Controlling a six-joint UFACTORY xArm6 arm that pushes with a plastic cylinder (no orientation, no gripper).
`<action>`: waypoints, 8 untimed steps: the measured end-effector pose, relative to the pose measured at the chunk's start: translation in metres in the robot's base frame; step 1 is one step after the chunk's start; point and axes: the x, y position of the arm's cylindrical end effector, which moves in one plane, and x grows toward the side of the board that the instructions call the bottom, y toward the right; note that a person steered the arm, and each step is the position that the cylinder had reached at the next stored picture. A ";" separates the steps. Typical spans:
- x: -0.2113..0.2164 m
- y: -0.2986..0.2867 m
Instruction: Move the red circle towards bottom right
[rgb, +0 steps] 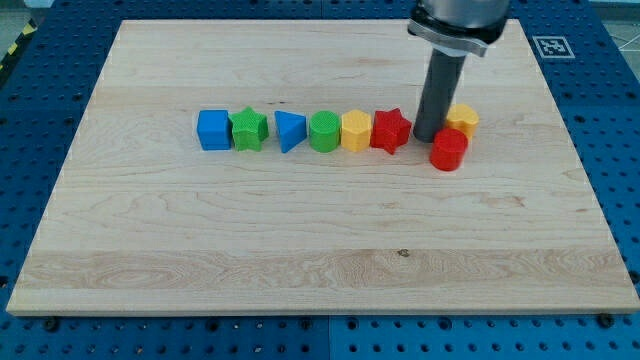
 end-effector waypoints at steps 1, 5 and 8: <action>0.023 0.022; 0.095 0.068; 0.112 0.095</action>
